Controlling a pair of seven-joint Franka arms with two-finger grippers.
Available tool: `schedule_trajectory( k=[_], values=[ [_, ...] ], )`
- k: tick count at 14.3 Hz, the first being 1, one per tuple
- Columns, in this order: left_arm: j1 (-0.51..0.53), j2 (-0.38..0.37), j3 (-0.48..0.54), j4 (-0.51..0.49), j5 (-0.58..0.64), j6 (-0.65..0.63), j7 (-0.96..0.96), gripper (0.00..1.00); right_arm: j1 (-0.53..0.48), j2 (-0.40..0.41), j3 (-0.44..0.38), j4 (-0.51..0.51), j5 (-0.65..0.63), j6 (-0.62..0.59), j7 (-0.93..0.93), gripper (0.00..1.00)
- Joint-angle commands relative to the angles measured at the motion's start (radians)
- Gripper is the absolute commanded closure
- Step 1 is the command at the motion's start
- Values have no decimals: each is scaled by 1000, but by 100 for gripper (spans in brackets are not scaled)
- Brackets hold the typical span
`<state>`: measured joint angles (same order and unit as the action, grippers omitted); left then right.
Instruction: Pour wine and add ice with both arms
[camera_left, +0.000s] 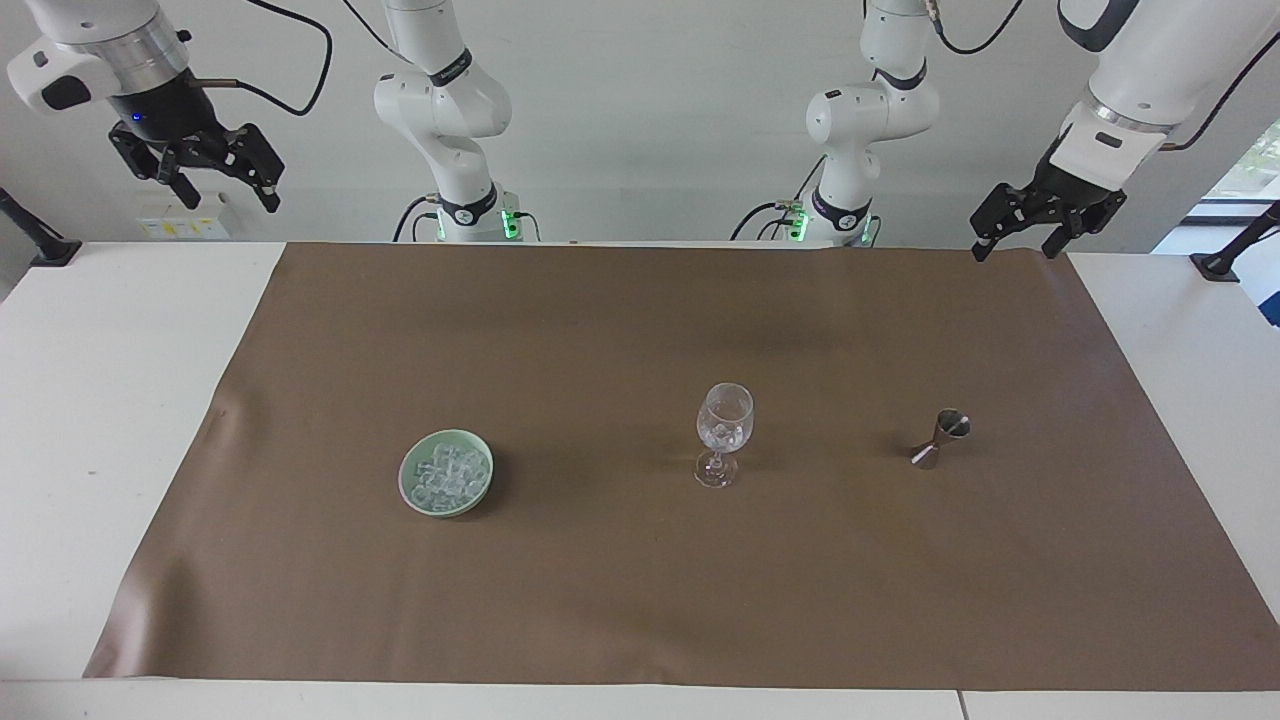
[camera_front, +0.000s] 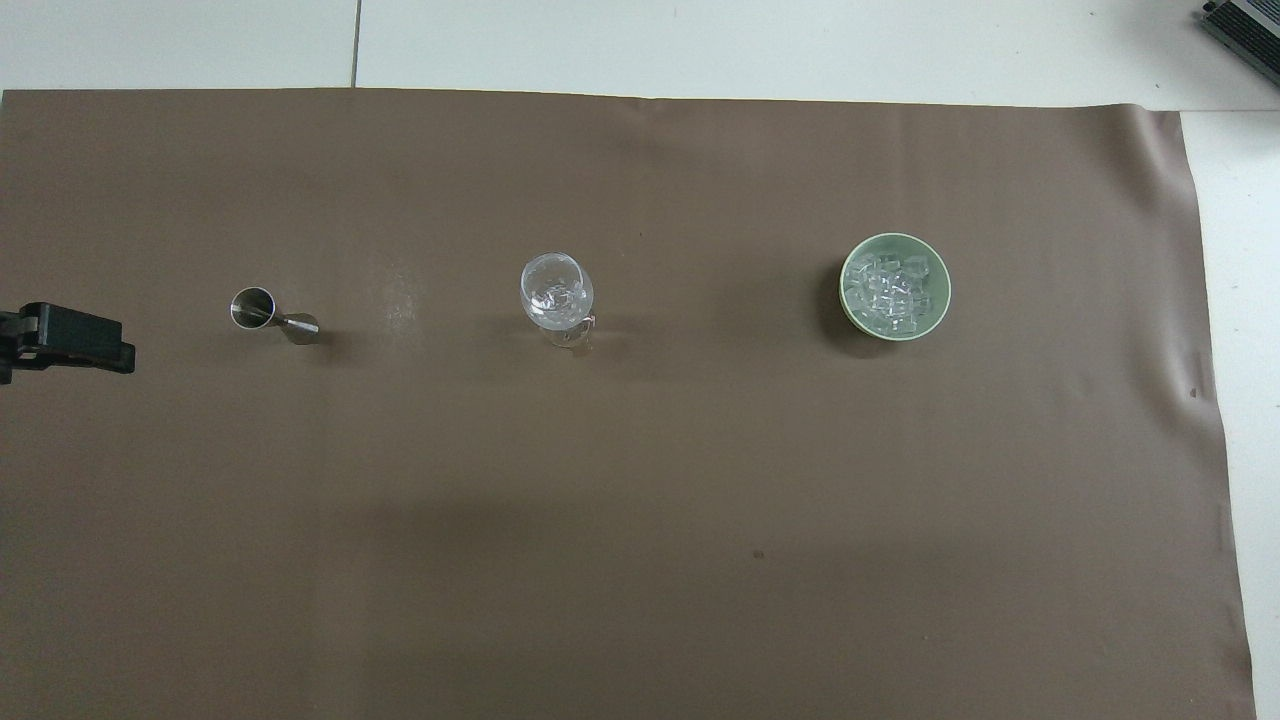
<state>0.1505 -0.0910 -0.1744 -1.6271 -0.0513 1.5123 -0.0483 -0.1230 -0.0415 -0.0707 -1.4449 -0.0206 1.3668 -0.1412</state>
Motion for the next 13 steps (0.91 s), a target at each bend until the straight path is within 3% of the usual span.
schedule_trajectory(
  k=[1,13],
  values=[
    [3,-10,3,4,5,-21,10,0,-3,-31,8,-40,11,15,15,0],
    [1,-10,3,4,5,-21,10,0,33,-31,12,-35,16,5,20,0]
  ],
)
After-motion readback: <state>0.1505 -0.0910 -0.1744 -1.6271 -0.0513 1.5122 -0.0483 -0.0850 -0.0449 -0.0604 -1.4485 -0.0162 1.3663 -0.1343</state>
